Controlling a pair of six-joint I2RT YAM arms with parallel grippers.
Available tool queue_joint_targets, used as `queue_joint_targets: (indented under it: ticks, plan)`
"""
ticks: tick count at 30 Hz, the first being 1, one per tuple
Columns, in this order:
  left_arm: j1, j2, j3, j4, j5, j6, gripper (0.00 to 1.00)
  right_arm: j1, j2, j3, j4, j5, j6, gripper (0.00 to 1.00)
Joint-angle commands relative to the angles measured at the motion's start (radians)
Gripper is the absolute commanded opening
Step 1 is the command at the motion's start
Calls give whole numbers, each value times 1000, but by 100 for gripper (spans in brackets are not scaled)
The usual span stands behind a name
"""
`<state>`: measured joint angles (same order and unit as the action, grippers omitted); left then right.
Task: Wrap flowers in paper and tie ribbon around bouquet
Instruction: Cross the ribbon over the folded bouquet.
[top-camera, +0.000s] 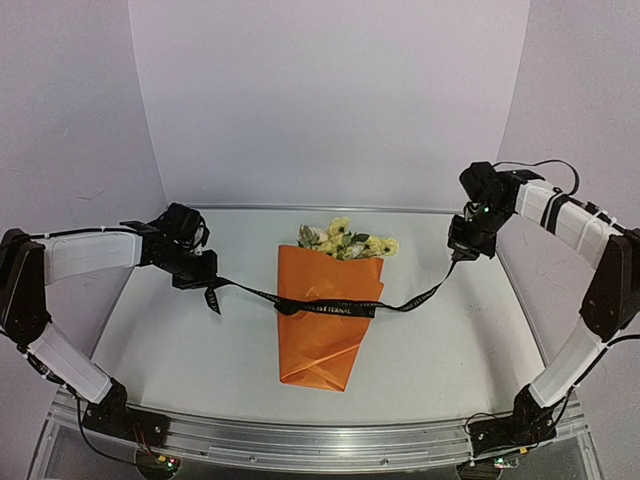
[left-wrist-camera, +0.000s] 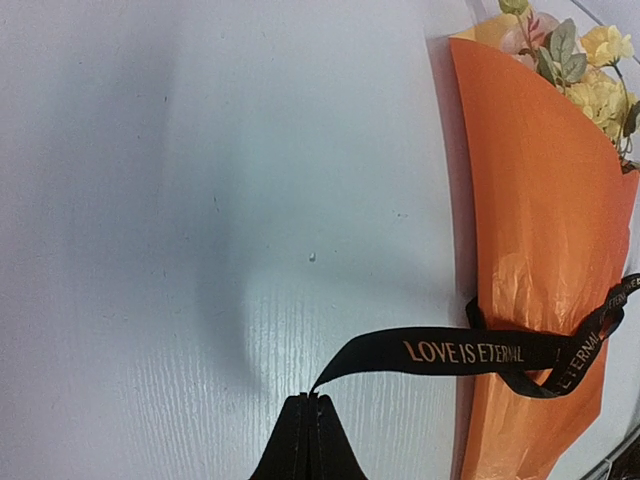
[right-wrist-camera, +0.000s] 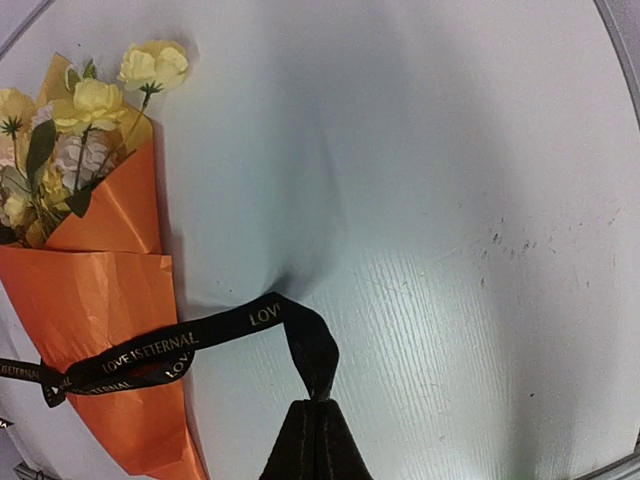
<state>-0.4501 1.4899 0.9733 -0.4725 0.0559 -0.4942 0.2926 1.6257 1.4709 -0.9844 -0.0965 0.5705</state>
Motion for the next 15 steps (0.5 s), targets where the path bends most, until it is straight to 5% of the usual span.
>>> queue_joint_targets:
  ticks: [1,8,15]
  plan:
    - [10,-8,48,-15,-38,28,0,-46,4,76,-110,126,-33,0]
    - [44,-28,40,-23,-42,41,0,-212,-32,88,-140,114,-7,0]
    - [89,-36,108,-19,-43,62,0,-246,-9,169,-171,104,-22,0]
